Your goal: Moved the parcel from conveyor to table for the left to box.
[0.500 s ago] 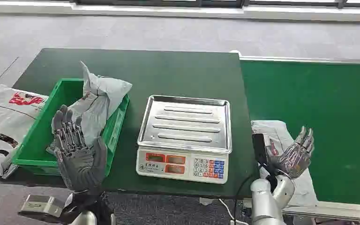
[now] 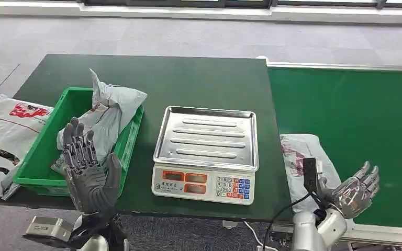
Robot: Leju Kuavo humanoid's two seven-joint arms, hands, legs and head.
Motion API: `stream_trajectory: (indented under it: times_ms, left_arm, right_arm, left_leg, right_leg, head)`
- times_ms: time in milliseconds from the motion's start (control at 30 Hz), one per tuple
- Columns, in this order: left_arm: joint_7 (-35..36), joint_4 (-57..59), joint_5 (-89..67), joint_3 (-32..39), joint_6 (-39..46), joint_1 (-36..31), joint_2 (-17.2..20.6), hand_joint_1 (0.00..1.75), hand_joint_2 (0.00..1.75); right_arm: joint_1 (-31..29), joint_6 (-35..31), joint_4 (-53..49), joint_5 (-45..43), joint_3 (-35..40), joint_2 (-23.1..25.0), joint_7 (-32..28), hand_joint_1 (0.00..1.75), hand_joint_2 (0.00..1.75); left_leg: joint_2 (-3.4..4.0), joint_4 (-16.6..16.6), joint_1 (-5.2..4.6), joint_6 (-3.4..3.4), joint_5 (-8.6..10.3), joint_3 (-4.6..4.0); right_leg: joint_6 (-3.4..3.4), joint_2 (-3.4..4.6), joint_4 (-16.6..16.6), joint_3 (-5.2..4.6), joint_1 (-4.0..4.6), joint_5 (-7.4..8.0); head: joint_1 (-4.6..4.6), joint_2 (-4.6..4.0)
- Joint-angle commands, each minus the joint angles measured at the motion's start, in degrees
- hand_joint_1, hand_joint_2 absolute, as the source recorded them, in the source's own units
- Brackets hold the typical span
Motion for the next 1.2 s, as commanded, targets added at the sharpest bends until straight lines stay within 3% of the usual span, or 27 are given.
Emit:
stream_trajectory:
  times_ms: [33, 300, 400, 533, 600, 1200]
  left_arm:
    - [0.2, 3.0, -0.2, 3.2, -0.4, -0.7, -3.7, 0.0, 1.75]
    - [0.2, 3.9, -0.1, 4.7, -1.9, -1.3, -3.5, 0.0, 1.75]
    - [0.2, 4.1, -0.7, 4.4, -1.3, -1.6, -3.6, 0.0, 1.75]
    - [0.2, 3.5, -1.2, 3.5, -1.2, -0.7, -3.2, 0.0, 1.75]
    - [0.2, 3.4, -1.2, 3.5, -1.2, -0.5, -3.1, 0.0, 1.75]
    - [0.2, 3.6, -1.1, 3.4, -1.4, -0.4, -2.9, 0.0, 1.75]
  right_arm:
    - [-0.8, 0.0, -0.4, 0.0, -3.8, -0.1, 0.0, 0.0, 1.75]
    - [-0.9, 0.0, 0.0, -0.2, -3.7, 0.8, 0.9, 0.0, 1.75]
    - [-1.3, 0.0, 4.8, 0.1, -1.8, -0.5, 2.6, 0.0, 1.75]
    - [-3.5, 1.7, 21.2, -0.1, 3.6, -4.8, 6.8, 0.0, 1.75]
    - [-3.5, 3.0, 22.6, -0.4, 4.6, -5.0, 7.2, 0.0, 1.75]
    - [-2.0, 4.3, 23.3, -4.2, 8.7, -6.5, 8.4, 0.0, 1.75]
  left_leg:
    - [-0.07, 0.0, 0.0, 0.03, -0.01, 0.07]
    - [0.0, -0.1, 0.02, 0.04, -0.02, 0.15]
    - [0.04, -0.1, 0.03, 0.03, -0.02, 0.14]
    - [0.09, -0.1, 0.08, 0.02, -0.02, 0.16]
    - [0.19, -0.1, 0.06, 0.02, -0.03, 0.17]
    - [0.02, -0.1, 0.04, 0.04, 0.0, 0.14]
  right_leg:
    - [-0.01, -0.1, -0.1, 0.11, 0.01, -0.03]
    - [-0.01, -0.04, -0.1, 0.19, 0.04, -0.01]
    - [-0.01, 0.01, -0.1, 0.18, 0.04, 0.01]
    - [-0.02, 0.07, -0.2, 0.2, 0.09, 0.04]
    - [-0.01, 0.17, -0.2, 0.19, 0.09, 0.06]
    - [-0.01, -0.03, -0.2, 0.22, 0.06, 0.02]
  head:
    - [0.0, 0.0]
    - [0.0, 0.0]
    - [0.0, 0.0]
    - [0.0, 0.0]
    - [0.0, 0.0]
    - [-0.02, 0.0]
